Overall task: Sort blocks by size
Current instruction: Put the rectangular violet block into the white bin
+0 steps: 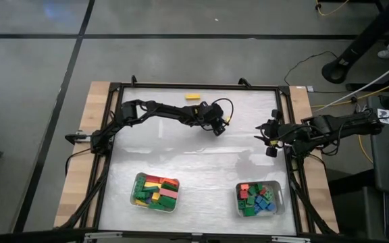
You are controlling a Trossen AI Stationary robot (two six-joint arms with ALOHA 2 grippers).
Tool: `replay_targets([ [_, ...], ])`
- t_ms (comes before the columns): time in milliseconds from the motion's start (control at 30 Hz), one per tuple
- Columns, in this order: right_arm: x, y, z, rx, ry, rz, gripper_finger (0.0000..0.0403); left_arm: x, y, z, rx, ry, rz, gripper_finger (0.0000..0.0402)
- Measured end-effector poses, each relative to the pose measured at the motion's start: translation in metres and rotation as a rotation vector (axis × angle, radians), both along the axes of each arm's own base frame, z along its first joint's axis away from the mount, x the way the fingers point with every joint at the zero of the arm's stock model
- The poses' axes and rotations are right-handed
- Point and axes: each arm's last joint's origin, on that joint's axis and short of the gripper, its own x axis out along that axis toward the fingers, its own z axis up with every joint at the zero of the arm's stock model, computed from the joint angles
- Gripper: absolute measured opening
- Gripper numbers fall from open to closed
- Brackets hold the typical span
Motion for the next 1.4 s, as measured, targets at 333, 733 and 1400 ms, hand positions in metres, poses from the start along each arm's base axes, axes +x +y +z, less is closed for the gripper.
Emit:
replay_targets([
  [333,0.0,0.0,0.0,0.0,0.0,0.0,0.0168,-0.003,-0.002,-0.003,-0.002,0.062,-0.015,0.0139],
  [733,0.0,0.002,-0.001,0.062,0.015,0.062,0.0168,-0.004,-0.009,0.001,-0.026,0.061,-0.004,0.0089],
  [1400,0.042,0.012,0.002,0.079,-0.127,0.059,0.0168,-0.098,-0.081,0.162,-0.435,0.244,-0.452,0.0093],
])
